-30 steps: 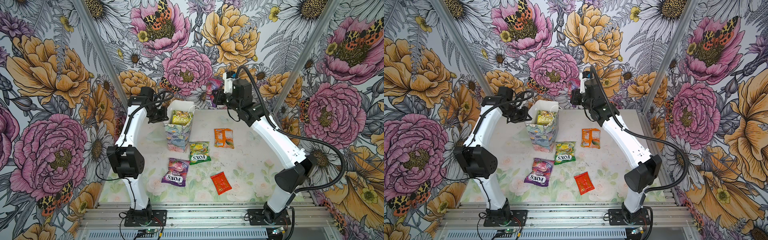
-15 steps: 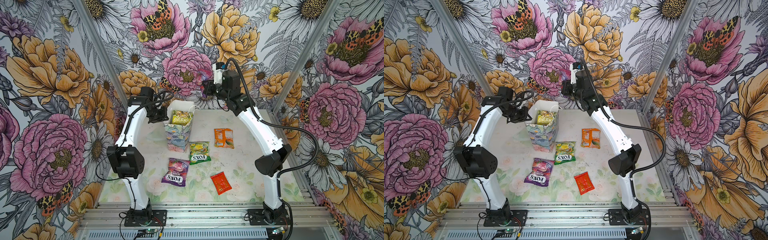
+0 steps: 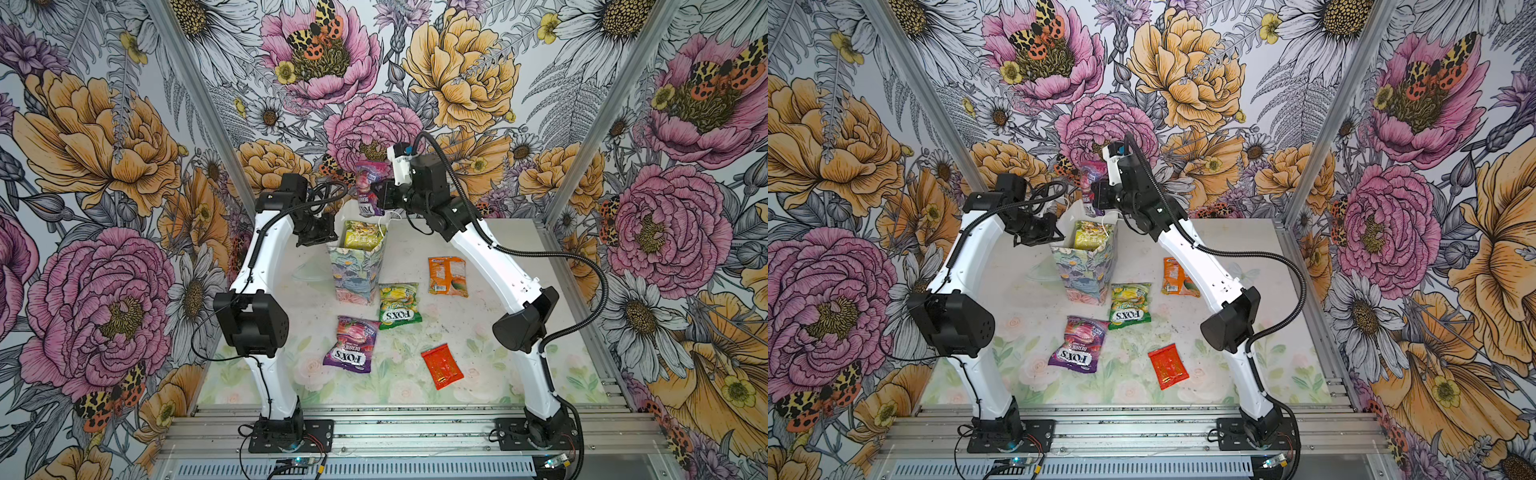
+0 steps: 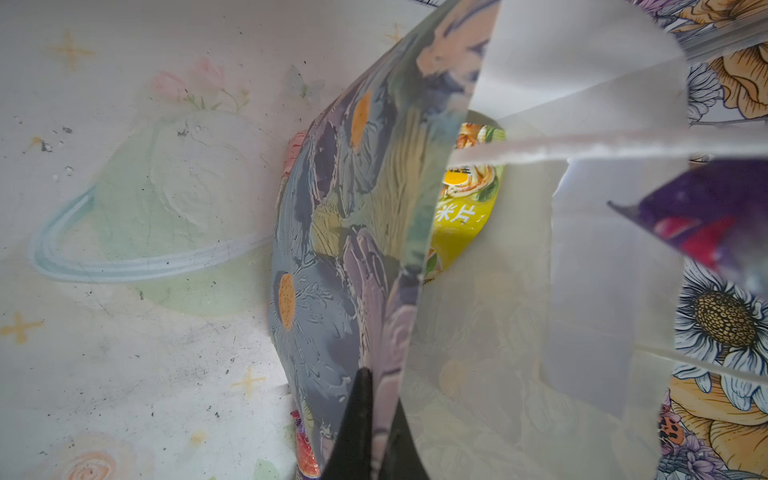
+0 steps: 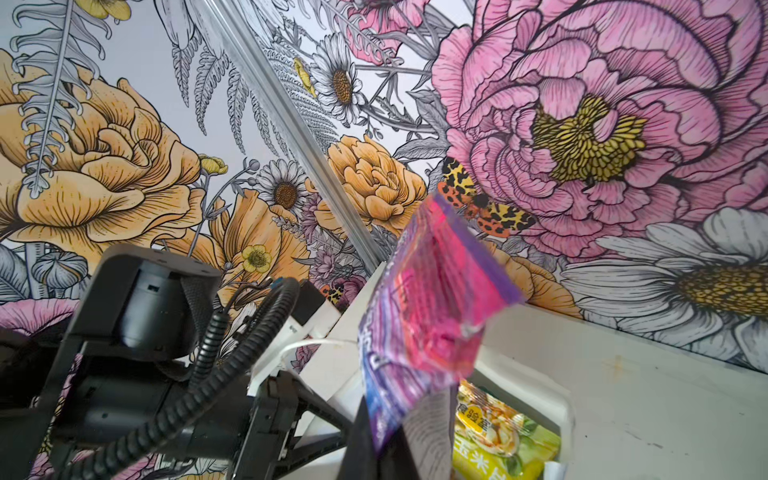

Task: Place the snacks into the paper bag
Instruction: Place the snack in the paper bag.

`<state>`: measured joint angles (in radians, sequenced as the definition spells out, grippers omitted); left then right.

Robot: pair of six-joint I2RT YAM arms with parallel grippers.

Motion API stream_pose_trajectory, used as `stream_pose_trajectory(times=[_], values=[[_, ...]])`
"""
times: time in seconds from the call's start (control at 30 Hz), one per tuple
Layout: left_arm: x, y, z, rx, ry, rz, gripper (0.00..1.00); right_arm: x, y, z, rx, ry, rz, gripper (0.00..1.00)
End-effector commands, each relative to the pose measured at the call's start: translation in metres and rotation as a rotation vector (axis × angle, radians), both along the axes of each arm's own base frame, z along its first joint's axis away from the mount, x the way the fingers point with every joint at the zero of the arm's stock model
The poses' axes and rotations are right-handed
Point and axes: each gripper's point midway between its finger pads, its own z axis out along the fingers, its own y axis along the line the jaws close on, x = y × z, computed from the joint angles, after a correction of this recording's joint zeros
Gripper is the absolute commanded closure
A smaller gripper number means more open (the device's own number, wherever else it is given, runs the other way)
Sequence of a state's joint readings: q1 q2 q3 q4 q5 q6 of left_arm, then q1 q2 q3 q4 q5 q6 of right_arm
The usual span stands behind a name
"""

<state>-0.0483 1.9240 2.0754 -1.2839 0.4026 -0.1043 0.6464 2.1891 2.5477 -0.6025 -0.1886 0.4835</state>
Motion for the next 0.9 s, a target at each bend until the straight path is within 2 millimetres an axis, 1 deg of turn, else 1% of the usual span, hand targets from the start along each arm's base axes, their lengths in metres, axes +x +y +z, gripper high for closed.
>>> stream_pose_trajectory(times=[0.0,0.07,0.4,0.57,0.87], values=[[0.0,-0.004,0.015,-0.037,-0.045,-0.012,1.0,-0.012,0.004,0.025,0.058,-0.034,0.032,1.0],[-0.001,-0.004,0.014,-0.037,-0.043,-0.012,1.0,-0.016,0.008,0.018,0.056,-0.014,0.045,1.0],[-0.001,-0.002,0.016,-0.041,-0.047,-0.007,1.0,-0.03,0.021,0.002,0.065,0.063,0.085,1.0],[-0.001,-0.002,0.016,-0.042,-0.045,-0.006,1.0,-0.037,0.031,-0.008,0.062,0.093,0.107,1.0],[-0.002,-0.003,0.017,-0.043,-0.05,-0.008,1.0,-0.039,0.046,-0.02,0.094,0.144,0.138,1.0]])
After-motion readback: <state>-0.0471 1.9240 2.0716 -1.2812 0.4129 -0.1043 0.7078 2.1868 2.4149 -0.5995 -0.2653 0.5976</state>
